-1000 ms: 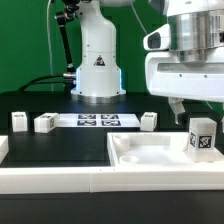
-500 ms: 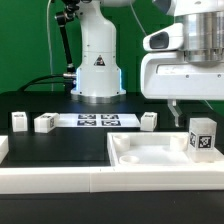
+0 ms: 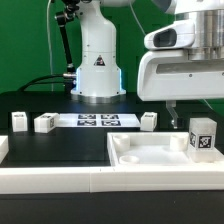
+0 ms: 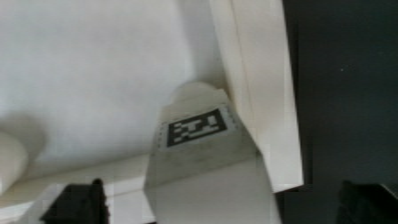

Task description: Assemble square table

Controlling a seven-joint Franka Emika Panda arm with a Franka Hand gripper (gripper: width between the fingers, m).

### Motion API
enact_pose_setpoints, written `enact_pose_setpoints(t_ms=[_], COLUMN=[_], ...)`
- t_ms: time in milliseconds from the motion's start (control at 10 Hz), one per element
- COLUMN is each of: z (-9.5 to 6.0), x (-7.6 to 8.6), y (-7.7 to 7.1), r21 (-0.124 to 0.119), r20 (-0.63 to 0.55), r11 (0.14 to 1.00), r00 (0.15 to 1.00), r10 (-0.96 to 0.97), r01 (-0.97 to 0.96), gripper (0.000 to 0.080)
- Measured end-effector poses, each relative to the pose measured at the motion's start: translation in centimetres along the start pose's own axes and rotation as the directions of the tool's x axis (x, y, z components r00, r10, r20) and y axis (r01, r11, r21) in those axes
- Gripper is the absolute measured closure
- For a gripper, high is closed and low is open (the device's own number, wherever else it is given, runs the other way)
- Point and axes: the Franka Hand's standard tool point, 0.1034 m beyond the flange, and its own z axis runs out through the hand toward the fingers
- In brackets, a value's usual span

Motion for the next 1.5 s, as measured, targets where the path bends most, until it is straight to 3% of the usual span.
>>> enact_pose_setpoints(t_ms=[300,500,700,1000,1200,1500], z=[-0.03,-0.04,-0.04,-0.04,-0.04,-0.04], x=[0.15,0.18,0.18,0.19,0.16,0.19], y=[0.47,0.55,0.56,0.57,0.62,0.78], r21=[-0.010,-0.010,-0.009,-0.009,-0.007,0.003], r20=[0.000,0.000,-0.001,-0.001,-0.003,0.000], r11=[0.979,0.977,0.980,0.989,0.994,0.906], r00=[0.979,0.977,0.980,0.989,0.994,0.906], r10=[-0.205,-0.214,-0.200,-0.145,0.113,0.424], r01=[0.205,0.214,0.200,0.145,-0.113,-0.424], gripper=[0.0151,0.0162,0.0515,0.0511,0.0511,0.0509])
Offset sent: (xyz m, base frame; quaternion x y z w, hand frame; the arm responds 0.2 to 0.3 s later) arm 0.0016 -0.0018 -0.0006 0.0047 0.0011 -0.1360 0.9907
